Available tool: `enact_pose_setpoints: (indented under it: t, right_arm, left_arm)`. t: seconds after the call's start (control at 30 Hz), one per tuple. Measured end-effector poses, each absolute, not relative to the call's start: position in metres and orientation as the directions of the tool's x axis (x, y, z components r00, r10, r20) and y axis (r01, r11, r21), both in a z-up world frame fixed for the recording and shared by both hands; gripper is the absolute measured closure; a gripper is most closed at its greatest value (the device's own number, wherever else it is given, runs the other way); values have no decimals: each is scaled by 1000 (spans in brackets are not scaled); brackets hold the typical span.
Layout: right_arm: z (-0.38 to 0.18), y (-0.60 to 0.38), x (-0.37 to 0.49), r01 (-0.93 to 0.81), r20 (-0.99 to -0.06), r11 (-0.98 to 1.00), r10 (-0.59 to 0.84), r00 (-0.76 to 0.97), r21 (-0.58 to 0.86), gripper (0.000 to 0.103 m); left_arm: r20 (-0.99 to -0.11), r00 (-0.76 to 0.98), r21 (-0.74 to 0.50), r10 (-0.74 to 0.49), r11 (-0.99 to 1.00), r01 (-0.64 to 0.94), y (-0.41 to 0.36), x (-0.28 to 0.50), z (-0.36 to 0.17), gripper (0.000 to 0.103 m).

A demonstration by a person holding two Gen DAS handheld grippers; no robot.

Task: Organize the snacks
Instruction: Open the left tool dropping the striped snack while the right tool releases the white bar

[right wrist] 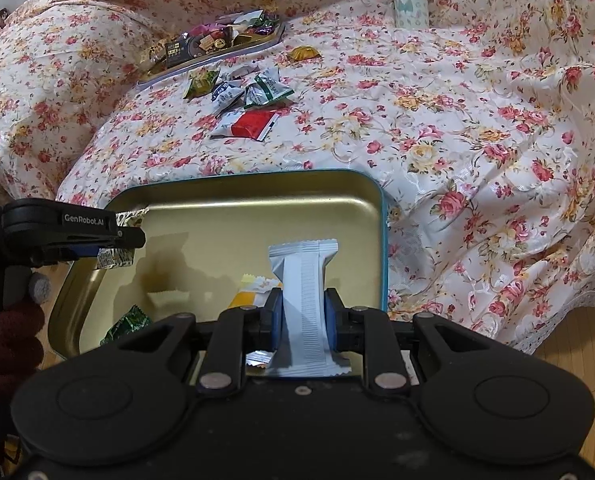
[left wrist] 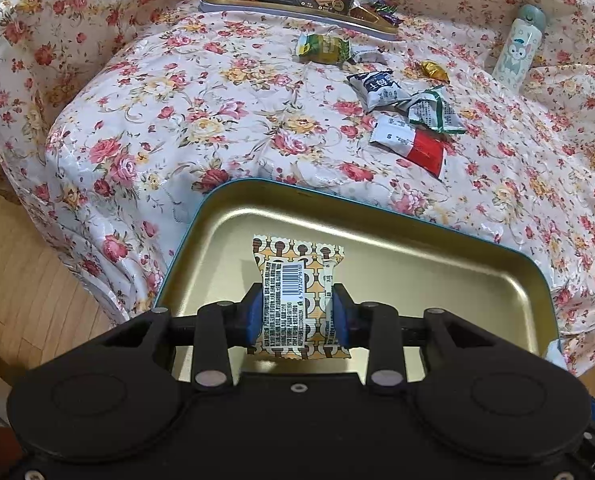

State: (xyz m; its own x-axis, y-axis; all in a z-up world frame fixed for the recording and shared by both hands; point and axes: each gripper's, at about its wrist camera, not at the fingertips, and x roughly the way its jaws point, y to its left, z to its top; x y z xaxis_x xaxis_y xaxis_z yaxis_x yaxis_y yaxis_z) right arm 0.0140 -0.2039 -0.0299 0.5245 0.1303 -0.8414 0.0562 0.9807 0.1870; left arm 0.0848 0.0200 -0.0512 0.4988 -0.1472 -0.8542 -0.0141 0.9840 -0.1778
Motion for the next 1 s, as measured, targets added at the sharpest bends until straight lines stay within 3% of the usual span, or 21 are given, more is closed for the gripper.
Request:
enact_pose_setpoints:
  t: [0.63, 1.0]
  right_arm:
    - [-34, -204, 14, 53, -848, 981, 134, 513, 187, 80]
    - [-35, -204, 14, 54, -850, 981, 134, 509, 188, 80]
  left_arm:
    - [-861, 489, -174, -141, 985, -22, 23, 82, -50, 58]
    - [-838, 509, -223, -198, 975, 11, 25, 72, -44, 58]
